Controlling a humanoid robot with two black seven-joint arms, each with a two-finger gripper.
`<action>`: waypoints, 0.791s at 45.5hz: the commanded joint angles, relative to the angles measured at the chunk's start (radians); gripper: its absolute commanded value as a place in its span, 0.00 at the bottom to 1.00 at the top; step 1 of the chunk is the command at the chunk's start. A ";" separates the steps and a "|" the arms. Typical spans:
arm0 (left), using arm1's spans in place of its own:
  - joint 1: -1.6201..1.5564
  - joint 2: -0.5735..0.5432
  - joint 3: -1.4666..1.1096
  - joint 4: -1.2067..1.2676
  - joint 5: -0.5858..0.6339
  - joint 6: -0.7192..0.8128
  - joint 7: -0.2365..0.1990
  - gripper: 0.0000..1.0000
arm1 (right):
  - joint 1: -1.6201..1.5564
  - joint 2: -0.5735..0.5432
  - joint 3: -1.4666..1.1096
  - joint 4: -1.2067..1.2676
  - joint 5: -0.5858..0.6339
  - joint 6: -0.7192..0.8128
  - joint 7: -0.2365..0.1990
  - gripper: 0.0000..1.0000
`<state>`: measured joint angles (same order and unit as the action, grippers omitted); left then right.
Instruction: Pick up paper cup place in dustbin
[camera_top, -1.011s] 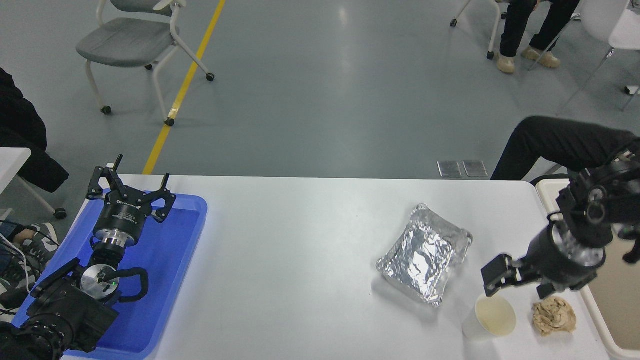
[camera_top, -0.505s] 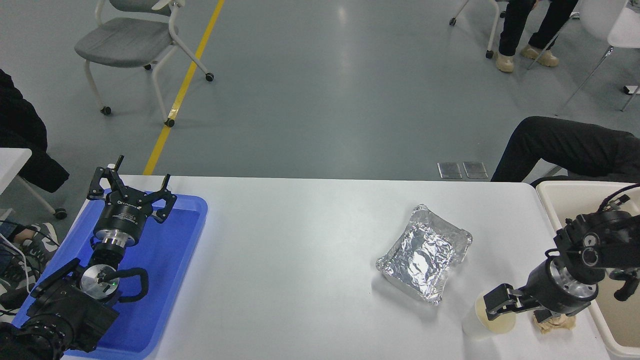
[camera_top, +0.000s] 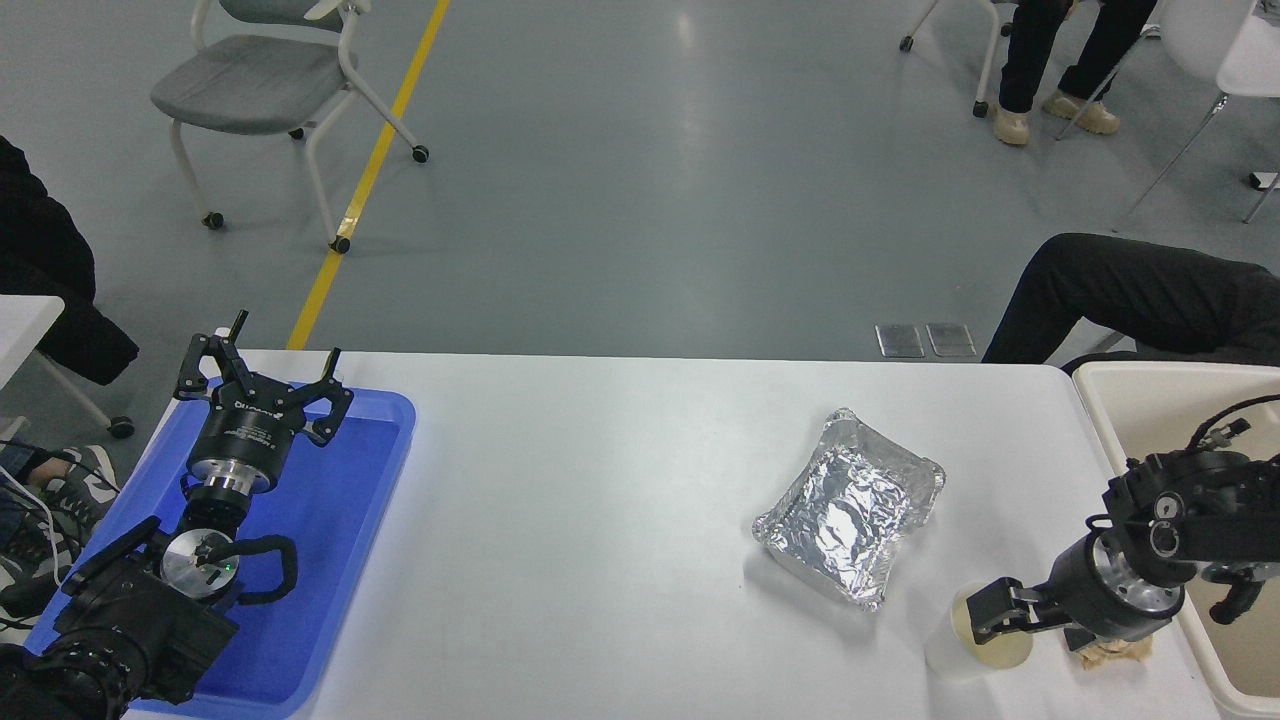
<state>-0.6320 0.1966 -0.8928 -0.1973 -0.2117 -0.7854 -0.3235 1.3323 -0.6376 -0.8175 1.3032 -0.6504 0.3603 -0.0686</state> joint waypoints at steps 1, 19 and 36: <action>0.000 0.000 0.000 -0.001 0.000 0.000 0.001 1.00 | -0.019 0.015 0.009 -0.022 -0.026 -0.003 0.007 0.11; 0.000 0.000 0.000 0.002 0.000 0.000 0.001 1.00 | 0.005 0.006 0.004 -0.015 -0.020 0.005 0.007 0.00; 0.000 0.000 0.000 0.002 0.000 0.000 0.001 1.00 | 0.033 0.001 0.000 -0.007 -0.011 0.011 0.007 0.00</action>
<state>-0.6320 0.1964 -0.8931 -0.1965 -0.2117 -0.7854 -0.3221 1.3499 -0.6349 -0.8161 1.2924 -0.6670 0.3683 -0.0615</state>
